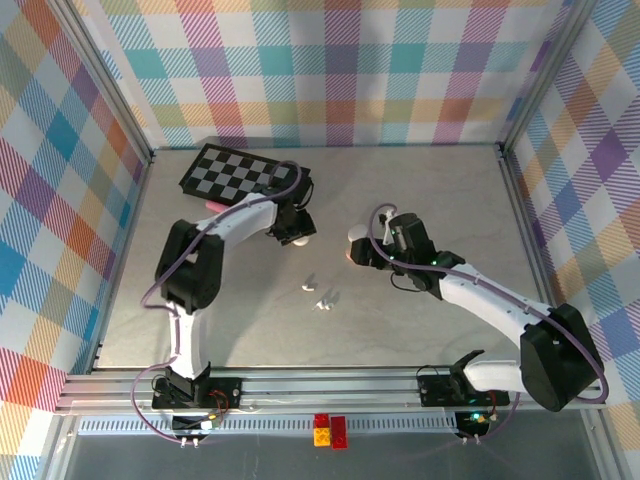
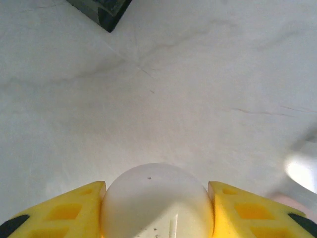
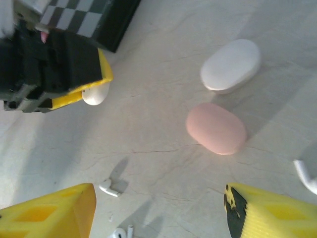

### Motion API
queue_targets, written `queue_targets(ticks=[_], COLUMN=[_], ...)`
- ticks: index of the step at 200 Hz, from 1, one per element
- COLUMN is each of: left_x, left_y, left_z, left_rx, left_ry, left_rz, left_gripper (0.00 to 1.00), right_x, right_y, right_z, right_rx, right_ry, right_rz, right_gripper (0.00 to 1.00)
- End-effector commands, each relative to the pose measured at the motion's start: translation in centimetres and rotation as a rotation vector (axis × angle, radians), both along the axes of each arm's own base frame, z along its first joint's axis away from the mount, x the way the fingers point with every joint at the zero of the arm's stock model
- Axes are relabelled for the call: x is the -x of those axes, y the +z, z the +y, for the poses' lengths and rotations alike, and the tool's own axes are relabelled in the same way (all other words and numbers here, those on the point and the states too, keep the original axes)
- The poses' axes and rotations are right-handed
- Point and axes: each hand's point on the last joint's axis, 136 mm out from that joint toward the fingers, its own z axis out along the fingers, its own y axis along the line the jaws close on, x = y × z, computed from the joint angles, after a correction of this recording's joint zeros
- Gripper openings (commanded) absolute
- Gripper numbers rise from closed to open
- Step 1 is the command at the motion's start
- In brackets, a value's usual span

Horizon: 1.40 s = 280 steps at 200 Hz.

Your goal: Insert wireless bluetooth earbuds into charging case

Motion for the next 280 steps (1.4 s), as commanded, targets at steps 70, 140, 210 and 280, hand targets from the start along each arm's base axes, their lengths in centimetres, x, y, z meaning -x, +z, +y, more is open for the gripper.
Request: queue_targets(ticks=[70, 140, 210, 280], left_x=[3.8, 4.8, 5.6, 5.6], left_y=[9.2, 12.1, 12.7, 13.1], left_z=[-4.4, -5.3, -6.3, -6.4], left_rx=[0.551, 0.681, 0.695, 0.692], left_ry=[0.264, 0.286, 0.237, 0.213], left_rz=[-0.042, -0.068, -0.059, -0.073], left_gripper=[0.46, 0.47, 0.47, 0.57], right_x=[-1.2, -2.8, -3.3, -3.0], right_y=[7.2, 6.6, 6.6, 6.4], right_z=[7.1, 8.9, 9.6, 9.5], right_rx=[-0.219, -0.255, -0.270, -0.236], right_ry=[0.159, 0.153, 0.159, 0.182], right_rz=[-0.311, -0.267, -0.265, -0.266], right_gripper=[0.70, 0.64, 0.41, 0.20])
